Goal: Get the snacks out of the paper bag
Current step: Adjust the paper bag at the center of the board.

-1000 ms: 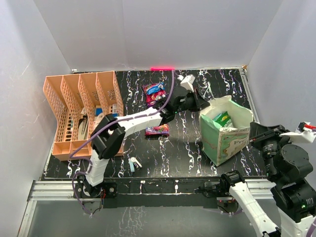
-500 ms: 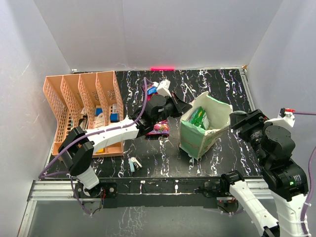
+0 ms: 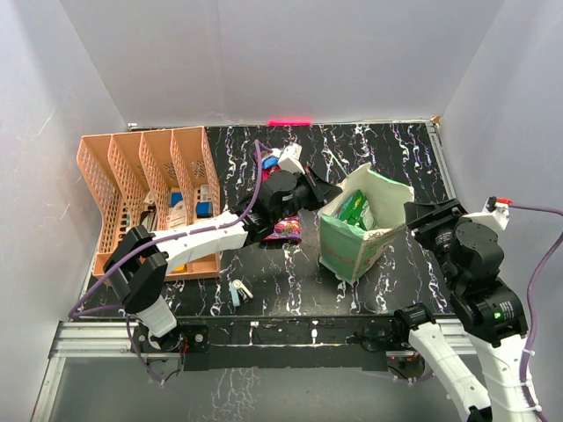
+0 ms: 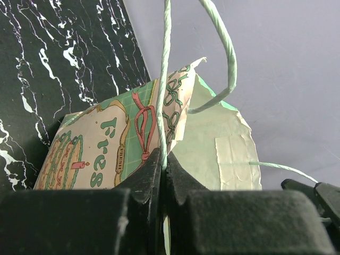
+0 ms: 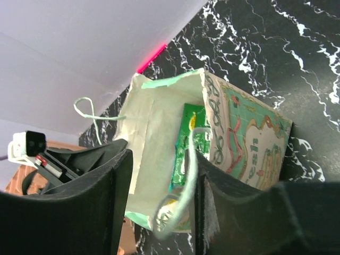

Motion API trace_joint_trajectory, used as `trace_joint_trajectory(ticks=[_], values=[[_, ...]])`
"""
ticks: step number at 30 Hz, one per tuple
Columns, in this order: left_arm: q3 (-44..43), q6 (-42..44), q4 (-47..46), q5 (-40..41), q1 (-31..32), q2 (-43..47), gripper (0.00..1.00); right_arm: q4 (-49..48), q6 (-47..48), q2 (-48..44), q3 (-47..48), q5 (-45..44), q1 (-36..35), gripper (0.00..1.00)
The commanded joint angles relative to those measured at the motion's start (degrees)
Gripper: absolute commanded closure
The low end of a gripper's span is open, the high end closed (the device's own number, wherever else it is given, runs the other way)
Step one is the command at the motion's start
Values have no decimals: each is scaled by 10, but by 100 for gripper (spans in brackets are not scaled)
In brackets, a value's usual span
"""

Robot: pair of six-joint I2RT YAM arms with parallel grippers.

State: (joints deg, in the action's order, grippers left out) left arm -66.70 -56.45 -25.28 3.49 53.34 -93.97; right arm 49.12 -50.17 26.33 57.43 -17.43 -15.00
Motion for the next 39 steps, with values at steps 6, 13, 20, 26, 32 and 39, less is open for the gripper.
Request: trace_joint_trajectory(ticks=[6,13,20,26,32,39], values=[[-29,-25,-15,16,20,40,100,-96,90,106,92,-114,-2,93],[-55,-12,-1,71,76,33,87,-280,447,206,172,-199,-2,93],[-19,-12,52,88,107,60,48,-417,765,268,164,-171,4,93],[101,32,90,77,123,170,33,-311,841,256,163,168,12,93],[205,152,96,53,125,298,30,-229,682,168,37,513,12,93],[242,239,91,21,126,370,26,-203,546,29,-95,511,12,93]])
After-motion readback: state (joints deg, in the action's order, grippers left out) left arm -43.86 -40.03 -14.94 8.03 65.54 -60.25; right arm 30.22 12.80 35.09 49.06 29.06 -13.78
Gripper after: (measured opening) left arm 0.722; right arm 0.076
